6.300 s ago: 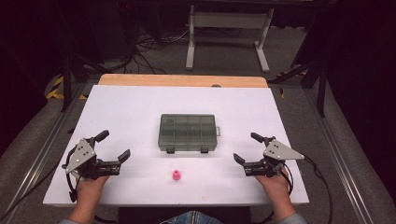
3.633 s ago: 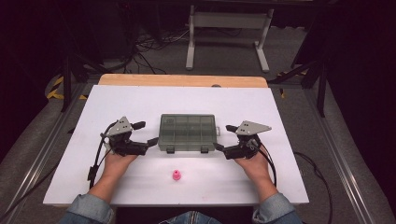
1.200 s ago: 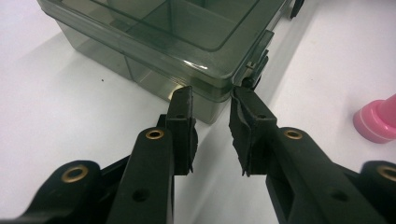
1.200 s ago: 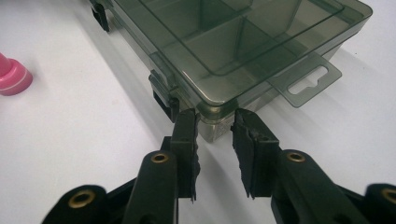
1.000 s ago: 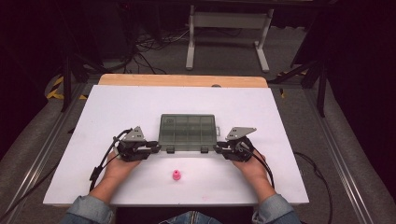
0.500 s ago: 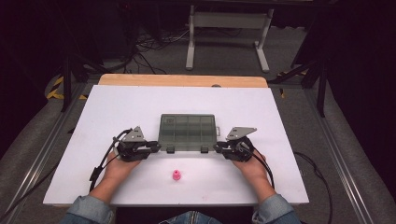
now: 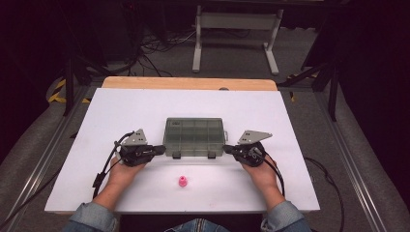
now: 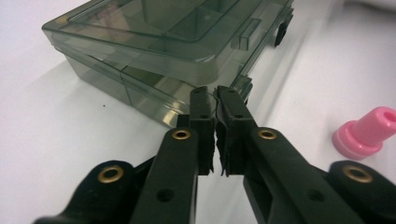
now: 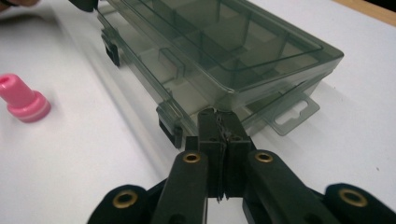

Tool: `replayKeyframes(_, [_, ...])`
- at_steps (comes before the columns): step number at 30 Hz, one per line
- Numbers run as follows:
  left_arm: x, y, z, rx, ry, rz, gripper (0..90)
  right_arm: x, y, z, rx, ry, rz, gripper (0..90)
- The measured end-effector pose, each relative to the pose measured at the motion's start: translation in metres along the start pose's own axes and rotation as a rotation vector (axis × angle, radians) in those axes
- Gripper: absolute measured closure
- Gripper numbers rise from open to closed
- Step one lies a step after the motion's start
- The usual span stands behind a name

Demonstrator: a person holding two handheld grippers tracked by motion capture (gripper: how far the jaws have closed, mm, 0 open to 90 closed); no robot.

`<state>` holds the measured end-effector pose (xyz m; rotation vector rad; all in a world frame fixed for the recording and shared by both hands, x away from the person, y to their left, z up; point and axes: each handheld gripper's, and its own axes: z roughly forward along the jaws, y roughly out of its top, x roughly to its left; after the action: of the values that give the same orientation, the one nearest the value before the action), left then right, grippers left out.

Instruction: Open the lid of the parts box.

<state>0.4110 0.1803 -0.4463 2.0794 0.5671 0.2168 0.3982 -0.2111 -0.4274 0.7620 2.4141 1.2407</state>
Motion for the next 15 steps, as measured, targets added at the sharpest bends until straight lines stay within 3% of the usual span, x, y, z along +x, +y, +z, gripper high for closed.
replayKeyframes(6, [0.0011, 0.0006, -0.0008, -0.052, 0.004, -0.013, 88.2, 0.0021, 0.0011, 0.0008, -0.066, 0.004, -0.009, 90.0])
replayKeyframes(10, [0.0024, 0.0007, -0.0013, -0.081, -0.002, -0.028, 88.3, 0.0000, 0.0006, 0.0022, -0.112, 0.014, 0.021, 90.0])
replayKeyframes(15, [0.0011, 0.0008, -0.0016, -0.093, 0.008, -0.022, 88.3, -0.0005, -0.0004, 0.0035, -0.120, 0.015, 0.036, 90.0])
